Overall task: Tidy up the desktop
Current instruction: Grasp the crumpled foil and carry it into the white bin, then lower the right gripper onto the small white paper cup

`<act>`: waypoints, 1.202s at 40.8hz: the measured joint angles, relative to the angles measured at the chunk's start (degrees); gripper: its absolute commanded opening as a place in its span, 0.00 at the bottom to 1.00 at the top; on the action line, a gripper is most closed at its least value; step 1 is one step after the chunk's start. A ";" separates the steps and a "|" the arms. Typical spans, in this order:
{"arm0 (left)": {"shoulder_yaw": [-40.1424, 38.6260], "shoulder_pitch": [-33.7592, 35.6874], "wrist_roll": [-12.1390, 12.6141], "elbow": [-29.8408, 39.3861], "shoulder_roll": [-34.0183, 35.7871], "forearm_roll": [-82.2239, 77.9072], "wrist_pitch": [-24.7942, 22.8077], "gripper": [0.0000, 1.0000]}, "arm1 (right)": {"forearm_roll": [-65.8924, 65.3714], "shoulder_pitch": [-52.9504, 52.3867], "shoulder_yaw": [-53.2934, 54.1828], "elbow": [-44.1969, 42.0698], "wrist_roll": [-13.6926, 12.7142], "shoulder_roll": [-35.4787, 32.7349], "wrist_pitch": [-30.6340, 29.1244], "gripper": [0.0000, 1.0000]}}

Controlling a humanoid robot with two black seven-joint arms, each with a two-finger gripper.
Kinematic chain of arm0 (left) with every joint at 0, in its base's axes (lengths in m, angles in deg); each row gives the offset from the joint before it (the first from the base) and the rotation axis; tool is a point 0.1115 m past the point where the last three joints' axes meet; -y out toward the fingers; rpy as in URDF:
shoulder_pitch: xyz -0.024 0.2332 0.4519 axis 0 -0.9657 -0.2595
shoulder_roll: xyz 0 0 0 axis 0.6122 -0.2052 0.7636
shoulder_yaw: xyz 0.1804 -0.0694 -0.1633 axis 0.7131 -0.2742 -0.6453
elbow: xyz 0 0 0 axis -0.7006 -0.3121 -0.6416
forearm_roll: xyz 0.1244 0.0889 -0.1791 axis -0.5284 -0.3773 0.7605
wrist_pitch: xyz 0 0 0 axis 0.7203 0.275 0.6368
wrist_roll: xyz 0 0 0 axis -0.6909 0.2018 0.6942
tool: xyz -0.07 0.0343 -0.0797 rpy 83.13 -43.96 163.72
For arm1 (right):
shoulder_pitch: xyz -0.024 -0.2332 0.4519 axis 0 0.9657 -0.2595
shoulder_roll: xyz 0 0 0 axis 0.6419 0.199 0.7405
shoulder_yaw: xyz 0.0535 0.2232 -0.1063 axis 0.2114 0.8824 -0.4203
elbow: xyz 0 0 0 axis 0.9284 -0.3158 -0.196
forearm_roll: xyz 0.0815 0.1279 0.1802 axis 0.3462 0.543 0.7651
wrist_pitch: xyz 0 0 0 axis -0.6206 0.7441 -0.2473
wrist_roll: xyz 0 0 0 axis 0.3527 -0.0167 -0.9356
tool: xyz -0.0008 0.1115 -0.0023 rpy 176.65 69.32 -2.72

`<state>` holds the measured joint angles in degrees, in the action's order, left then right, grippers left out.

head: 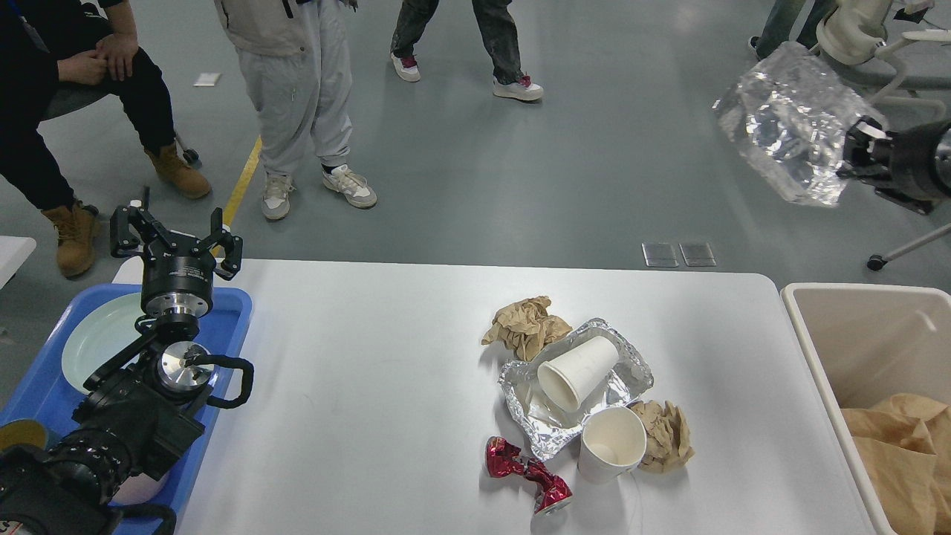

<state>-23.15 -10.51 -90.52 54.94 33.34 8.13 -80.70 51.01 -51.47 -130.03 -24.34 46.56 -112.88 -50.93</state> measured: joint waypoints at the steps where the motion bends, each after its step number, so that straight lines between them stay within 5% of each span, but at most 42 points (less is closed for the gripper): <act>1: 0.00 0.00 0.00 0.00 0.00 0.00 0.00 0.97 | 0.03 1.41 -0.10 -0.43 0.00 -0.54 1.40 0.00; 9: 0.00 0.00 0.00 0.00 0.00 0.00 0.00 0.96 | 0.10 18.66 0.31 -8.06 0.03 -3.69 11.79 0.00; 16: 0.00 0.00 0.00 0.00 -0.01 0.00 0.00 0.97 | 0.12 33.95 2.95 -16.59 0.13 -3.60 13.29 0.05; 19: 0.00 0.00 0.00 0.00 0.00 0.00 0.00 0.96 | 0.12 40.40 5.43 -19.17 0.15 -3.34 13.40 0.44; 20: 0.00 0.00 0.00 0.00 0.00 0.00 0.00 0.96 | 0.12 42.03 6.21 -19.73 0.15 -3.22 13.41 0.76; 22: 0.00 0.00 0.00 0.00 0.00 0.00 0.00 0.97 | 0.05 46.21 8.40 -21.40 0.15 -2.66 13.49 1.00; 38: 0.00 0.00 0.00 0.00 0.00 0.00 0.00 0.96 | 0.09 49.79 10.33 -25.34 0.32 1.37 13.21 1.00; 49: 0.00 0.00 0.00 0.00 0.00 0.00 -0.08 0.96 | -0.56 26.11 -2.94 -13.54 0.16 3.32 12.33 1.00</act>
<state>-23.14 -10.51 -90.52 54.94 33.34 8.13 -80.78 50.44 -25.36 -132.97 -37.88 46.71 -109.56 -38.59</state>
